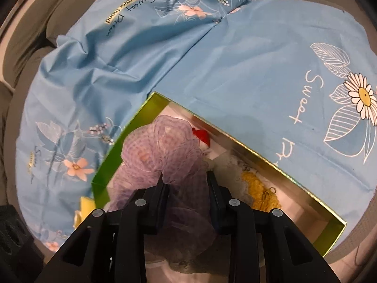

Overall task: Organize soft objects
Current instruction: 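Carry the scrubber with the right tool into the box and release, then move the right tool back toward the beige towel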

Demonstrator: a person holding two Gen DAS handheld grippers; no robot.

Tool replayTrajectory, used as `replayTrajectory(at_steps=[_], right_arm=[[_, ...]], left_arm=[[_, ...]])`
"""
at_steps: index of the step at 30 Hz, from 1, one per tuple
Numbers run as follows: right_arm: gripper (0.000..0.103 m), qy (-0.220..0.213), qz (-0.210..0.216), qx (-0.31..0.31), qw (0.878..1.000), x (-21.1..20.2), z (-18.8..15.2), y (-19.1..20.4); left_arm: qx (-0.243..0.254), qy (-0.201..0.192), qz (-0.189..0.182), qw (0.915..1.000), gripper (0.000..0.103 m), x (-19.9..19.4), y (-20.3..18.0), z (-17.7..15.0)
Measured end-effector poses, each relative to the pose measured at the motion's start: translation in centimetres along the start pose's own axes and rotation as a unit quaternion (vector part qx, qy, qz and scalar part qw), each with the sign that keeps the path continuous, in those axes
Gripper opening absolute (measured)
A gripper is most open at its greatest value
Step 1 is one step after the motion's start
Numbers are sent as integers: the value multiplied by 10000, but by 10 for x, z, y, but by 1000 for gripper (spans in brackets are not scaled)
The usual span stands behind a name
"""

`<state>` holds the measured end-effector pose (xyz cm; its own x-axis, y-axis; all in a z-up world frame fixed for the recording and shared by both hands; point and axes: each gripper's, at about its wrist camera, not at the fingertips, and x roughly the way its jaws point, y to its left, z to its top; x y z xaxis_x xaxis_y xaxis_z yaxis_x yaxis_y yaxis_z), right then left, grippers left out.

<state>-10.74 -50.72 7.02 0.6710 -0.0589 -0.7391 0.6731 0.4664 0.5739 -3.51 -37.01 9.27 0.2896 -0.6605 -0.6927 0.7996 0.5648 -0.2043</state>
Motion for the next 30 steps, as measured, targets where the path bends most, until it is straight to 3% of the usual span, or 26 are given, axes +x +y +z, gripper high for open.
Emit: replayTrajectory(at_steps=[3, 4, 8, 13, 19, 23, 26, 30], right_arm=[[75, -257, -216, -52, 9994, -11, -3, 0], [78, -360, -307, -98, 9988, -14, -4, 1], [80, -497, -637, -355, 9961, -20, -10, 13], [81, -706, -662, -656, 9931, -30, -21, 31], [87, -1176, -733, -1172, 9834, -53, -37, 64], [93, -1252, -355, -1354, 9822, -65, -48, 82], [96, -1372, -122, -1578, 9778, -73, -64, 104], [97, -1045, 424, -2149, 9701, -59, -95, 147]], left_arm=[[-172, -74, -204, 9996, 47, -17, 4, -5], [-204, -110, -252, 9994, 52, -24, 5, -7], [-384, -430, -188, 9982, 67, -63, 17, -19], [-777, -830, 116, 9934, 83, -116, 51, -41], [-1306, -911, 973, 9824, 83, -168, 112, -82], [-1655, -799, 1583, 9701, 83, -198, 163, -122], [-2189, -755, 2021, 9516, 83, -213, 204, -154], [-2935, -846, 2069, 9294, 83, -218, 245, -187]])
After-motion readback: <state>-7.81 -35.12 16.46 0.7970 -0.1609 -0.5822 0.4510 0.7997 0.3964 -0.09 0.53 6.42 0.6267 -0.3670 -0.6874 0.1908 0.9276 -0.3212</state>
